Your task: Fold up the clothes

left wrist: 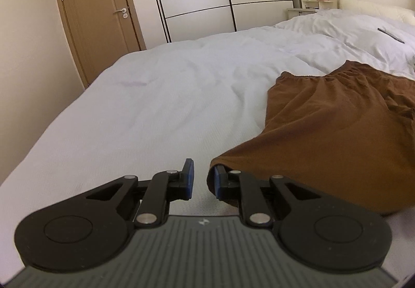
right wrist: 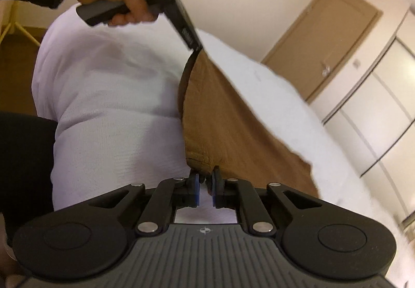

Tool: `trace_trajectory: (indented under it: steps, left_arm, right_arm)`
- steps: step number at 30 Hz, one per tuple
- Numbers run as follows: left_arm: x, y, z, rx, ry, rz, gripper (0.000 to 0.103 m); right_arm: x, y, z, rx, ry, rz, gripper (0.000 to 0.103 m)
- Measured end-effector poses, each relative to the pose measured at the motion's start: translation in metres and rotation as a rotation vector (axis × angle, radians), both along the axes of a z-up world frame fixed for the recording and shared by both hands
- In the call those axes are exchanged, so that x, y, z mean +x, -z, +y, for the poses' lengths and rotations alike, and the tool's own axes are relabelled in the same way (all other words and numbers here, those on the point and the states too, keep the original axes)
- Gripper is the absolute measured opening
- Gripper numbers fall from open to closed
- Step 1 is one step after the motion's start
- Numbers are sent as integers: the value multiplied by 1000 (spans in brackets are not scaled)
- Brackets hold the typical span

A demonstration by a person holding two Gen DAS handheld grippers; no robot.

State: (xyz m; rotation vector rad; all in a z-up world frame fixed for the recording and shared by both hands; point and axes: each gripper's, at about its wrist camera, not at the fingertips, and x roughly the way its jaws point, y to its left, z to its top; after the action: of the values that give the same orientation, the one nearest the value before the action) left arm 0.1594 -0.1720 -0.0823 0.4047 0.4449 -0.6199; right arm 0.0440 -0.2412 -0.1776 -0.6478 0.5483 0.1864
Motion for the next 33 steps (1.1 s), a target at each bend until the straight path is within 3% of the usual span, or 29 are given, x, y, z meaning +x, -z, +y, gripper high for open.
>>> trace_trajectory:
  steps: [6,8,14,19,22,23,25,29,33]
  left_arm:
    - [-4,3,13,49,7,10,22]
    - [-10,3,20,66,-4,8,22]
    - [-51,0,31,71,-4,-12,21]
    - [-122,-8,-20,37,245,-64,23]
    - [-167,-5,-67,51,444,-95,31]
    - [-181,-2,-83,64,512,-109,34]
    - [-210,8,-117,104,646,-127,37]
    - [-254,44,-174,238,831,-211,40]
    - [-272,86,-206,422,916,-343,41]
  right_arm:
    - [-2,2,9,142,-3,38,31]
    - [-12,-8,2,185,13,31,31]
    - [-59,-25,-65,267,271,-29,39]
    - [-113,-31,-153,391,627,-82,42]
    - [-151,-30,-202,544,796,-125,42]
    - [-161,-30,-212,540,838,-136,43]
    - [-172,-31,-219,492,851,-140,44]
    - [-188,-21,-225,495,837,-131,51]
    - [-194,-11,-222,498,827,-133,60]
